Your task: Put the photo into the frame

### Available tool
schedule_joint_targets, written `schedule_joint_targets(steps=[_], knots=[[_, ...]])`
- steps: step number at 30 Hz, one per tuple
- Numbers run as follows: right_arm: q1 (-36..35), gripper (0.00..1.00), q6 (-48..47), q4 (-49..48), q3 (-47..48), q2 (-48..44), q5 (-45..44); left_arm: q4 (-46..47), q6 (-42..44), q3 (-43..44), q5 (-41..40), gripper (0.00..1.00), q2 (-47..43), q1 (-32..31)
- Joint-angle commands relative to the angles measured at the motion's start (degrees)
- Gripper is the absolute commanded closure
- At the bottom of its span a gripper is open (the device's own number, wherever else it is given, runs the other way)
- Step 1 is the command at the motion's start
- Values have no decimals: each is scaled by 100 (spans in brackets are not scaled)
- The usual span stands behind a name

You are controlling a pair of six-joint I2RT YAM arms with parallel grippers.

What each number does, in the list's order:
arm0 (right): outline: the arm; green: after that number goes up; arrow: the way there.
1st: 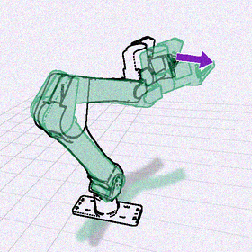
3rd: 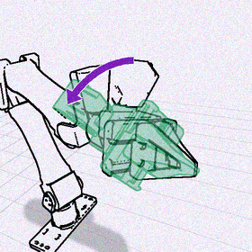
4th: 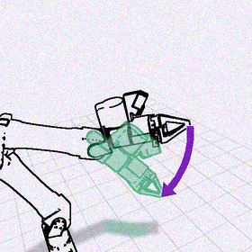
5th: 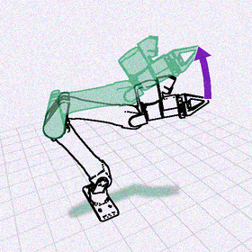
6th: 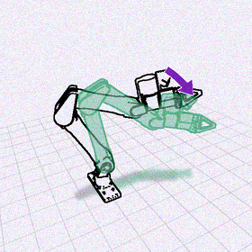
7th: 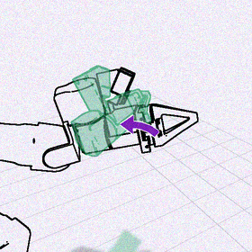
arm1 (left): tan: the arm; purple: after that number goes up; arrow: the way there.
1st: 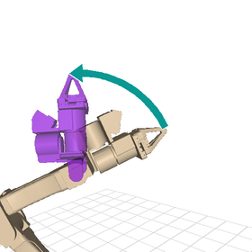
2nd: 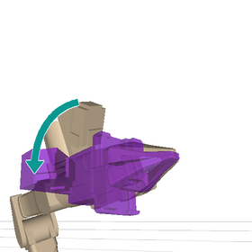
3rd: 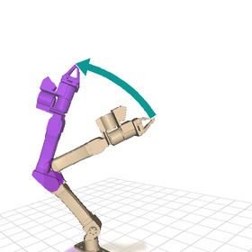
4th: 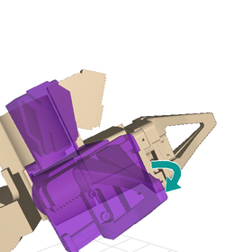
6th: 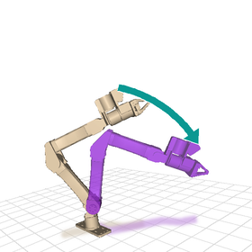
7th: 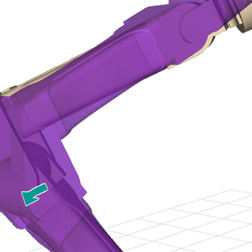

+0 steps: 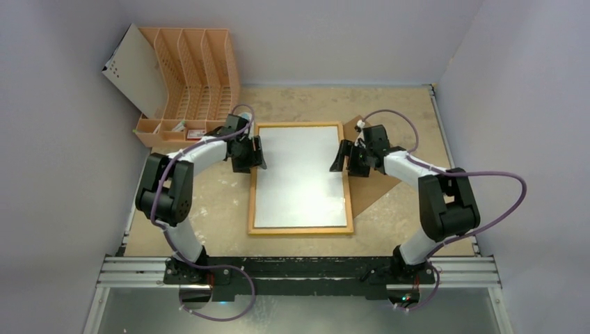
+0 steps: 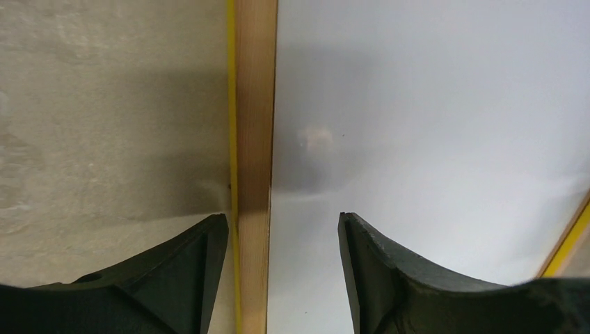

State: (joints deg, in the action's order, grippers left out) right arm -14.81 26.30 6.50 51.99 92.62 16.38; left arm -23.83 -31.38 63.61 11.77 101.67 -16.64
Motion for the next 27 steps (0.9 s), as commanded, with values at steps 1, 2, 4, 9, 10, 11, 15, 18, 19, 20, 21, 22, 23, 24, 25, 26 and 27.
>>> schedule_joint_targets(steps=[1,2,4,9,10,11,15,18,19,20,21,22,23,24,25,26,27], knots=[[-20,23,42,-115,70,-2,361,-431,278,385,-971,37,-175,-14],[-17,23,82,80,141,-52,-23,-540,326,440,-1080,37,-201,-14],[2,22,234,259,257,-214,-754,-649,415,538,-1160,37,-272,-14],[121,18,572,299,327,-750,-1880,-810,496,770,-1456,37,-519,-23],[134,18,577,329,340,-783,-2039,-803,488,787,-1466,37,-574,-27],[162,18,599,407,376,-782,-2197,-788,479,785,-1460,37,-625,-36],[337,24,769,938,608,-418,-2393,-533,494,572,-1277,36,-729,-63],[495,39,832,800,687,-181,-1988,-439,480,389,-1301,38,-689,-58],[537,43,875,704,747,-57,-1837,-393,463,317,-1308,39,-684,-58],[578,48,892,547,833,59,-1685,-340,450,247,-1296,39,-686,-58],[601,53,884,406,978,195,-1443,-279,442,181,-1261,40,-684,-58],[602,56,901,287,1153,352,-1346,-219,435,112,-1220,41,-680,-58],[612,58,964,205,1380,513,-1306,-174,419,51,-1211,42,-671,-58],[615,59,1040,127,1617,701,-1256,-160,404,-6,-1231,43,-655,-58],[626,61,1108,12,1841,883,-1172,-155,396,-66,-1279,45,-646,-58],[628,63,1194,-115,2067,1062,-1070,-155,377,-114,-1365,46,-630,-58],[628,64,1318,-289,2356,1259,-991,-175,356,-152,-1430,47,-610,-58]])
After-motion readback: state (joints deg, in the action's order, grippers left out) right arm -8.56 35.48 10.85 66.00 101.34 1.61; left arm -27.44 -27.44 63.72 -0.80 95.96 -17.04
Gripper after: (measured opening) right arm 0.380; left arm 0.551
